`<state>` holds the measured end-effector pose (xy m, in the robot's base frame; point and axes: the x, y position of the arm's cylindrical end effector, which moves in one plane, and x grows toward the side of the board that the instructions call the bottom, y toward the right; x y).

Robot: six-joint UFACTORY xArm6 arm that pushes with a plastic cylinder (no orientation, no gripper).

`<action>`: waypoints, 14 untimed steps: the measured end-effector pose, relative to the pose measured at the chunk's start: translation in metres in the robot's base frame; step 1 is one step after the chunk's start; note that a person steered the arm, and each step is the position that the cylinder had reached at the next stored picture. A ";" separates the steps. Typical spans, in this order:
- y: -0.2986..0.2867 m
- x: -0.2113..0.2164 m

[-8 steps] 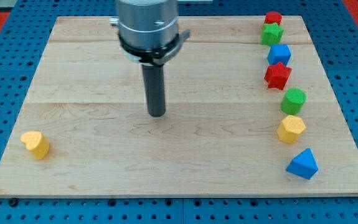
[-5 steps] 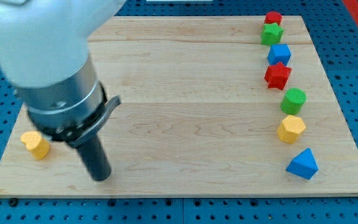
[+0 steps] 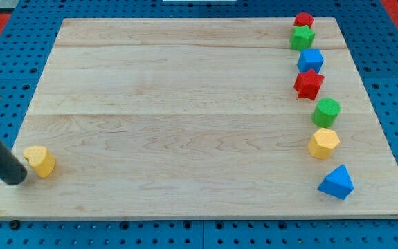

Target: Move the yellow heart to the left side of the blue cube

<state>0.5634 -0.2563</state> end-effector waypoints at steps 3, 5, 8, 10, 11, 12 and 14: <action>0.080 -0.101; 0.140 -0.171; 0.038 -0.190; 0.055 -0.207; 0.087 -0.207; 0.098 -0.232; 0.126 -0.282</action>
<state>0.2810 -0.1308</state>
